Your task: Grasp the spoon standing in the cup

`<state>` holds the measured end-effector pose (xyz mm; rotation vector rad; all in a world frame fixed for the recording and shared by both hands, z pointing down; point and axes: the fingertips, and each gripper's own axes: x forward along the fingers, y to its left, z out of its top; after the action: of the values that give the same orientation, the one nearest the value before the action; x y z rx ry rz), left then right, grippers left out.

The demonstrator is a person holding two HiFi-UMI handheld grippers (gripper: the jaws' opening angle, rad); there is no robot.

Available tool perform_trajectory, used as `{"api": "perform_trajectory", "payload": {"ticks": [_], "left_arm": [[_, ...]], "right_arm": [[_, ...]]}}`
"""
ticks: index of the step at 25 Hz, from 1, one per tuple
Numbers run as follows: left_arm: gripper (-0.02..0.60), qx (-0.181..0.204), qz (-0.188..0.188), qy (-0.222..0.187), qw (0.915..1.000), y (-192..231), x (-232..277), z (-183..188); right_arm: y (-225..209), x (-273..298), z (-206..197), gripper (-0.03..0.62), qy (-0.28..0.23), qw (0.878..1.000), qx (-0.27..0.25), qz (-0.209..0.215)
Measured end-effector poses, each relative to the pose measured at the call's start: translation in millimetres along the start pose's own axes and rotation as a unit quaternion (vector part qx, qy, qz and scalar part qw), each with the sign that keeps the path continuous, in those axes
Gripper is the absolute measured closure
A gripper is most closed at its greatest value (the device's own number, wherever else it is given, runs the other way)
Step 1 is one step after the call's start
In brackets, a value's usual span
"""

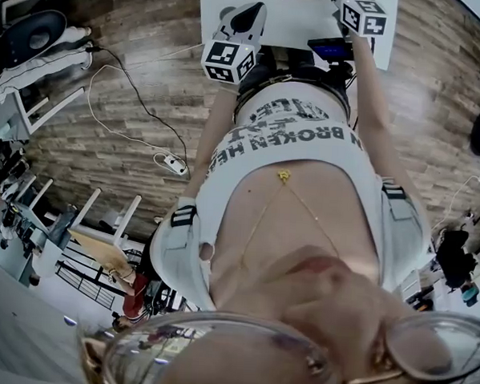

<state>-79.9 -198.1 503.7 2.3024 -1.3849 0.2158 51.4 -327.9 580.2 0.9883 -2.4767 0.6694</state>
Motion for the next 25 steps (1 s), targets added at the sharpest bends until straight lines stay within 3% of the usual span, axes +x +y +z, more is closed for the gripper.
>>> {"api": "perform_trajectory", "payload": {"ticks": [25], "left_arm": [[0.591, 0.016, -0.031, -0.008, 0.9994, 2, 9, 9]], "right_arm": [[36, -70, 73, 0.553, -0.063, 0.996, -0.063, -0.016]]}}
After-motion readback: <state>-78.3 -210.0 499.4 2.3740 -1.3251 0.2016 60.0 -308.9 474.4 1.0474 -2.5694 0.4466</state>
